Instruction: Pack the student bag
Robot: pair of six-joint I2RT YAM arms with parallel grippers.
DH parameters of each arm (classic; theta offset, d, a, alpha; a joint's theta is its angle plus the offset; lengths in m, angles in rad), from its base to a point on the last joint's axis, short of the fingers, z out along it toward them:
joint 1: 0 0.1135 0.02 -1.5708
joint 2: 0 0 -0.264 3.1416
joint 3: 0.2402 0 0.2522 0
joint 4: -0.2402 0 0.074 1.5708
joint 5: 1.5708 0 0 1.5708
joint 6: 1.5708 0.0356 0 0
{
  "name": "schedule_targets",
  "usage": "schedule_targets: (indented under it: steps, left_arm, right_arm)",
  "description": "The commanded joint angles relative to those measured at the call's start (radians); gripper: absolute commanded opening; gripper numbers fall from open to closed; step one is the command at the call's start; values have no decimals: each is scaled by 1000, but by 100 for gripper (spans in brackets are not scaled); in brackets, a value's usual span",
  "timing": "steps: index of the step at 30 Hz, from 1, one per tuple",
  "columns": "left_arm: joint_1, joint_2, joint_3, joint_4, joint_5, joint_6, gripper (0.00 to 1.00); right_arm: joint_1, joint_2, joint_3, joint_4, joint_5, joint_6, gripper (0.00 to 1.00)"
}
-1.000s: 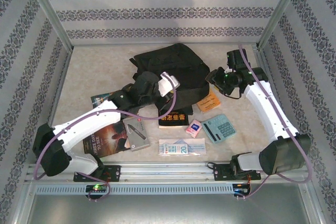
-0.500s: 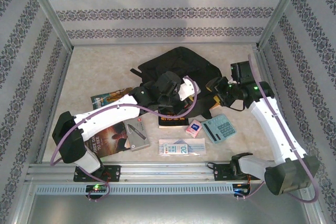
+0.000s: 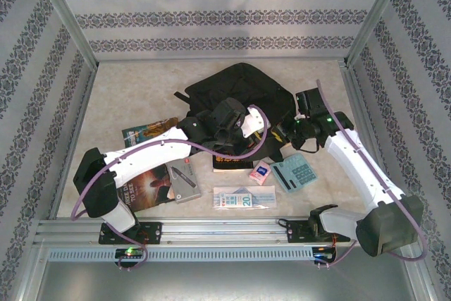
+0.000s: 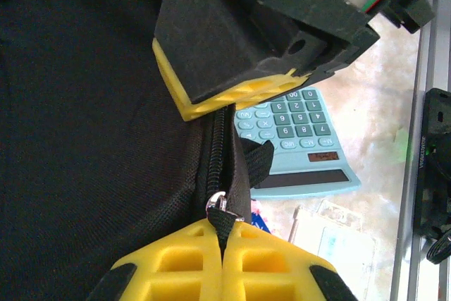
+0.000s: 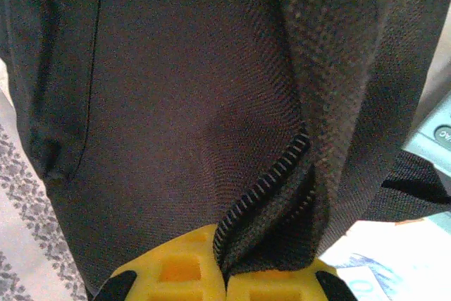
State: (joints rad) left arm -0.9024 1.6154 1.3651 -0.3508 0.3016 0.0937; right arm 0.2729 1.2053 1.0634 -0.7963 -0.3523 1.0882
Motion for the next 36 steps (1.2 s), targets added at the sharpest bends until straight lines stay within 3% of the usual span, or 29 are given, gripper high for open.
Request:
schedule_targets:
  steps: [1, 15, 29, 36]
  left_arm:
    - [7, -25, -8, 42, -10, -46, 0]
    - [82, -115, -136, 31, -6, -61, 0]
    - [135, -231, -259, 39, -109, -29, 0]
    - [152, -249, -271, 34, -219, 33, 0]
  right_arm:
    - [9, 5, -33, -18, 41, -65, 0]
    - [0, 19, -33, -67, 121, -192, 0]
    - [-11, 32, 3, -98, 150, -262, 0]
    - [-11, 33, 25, -134, 189, -307, 0]
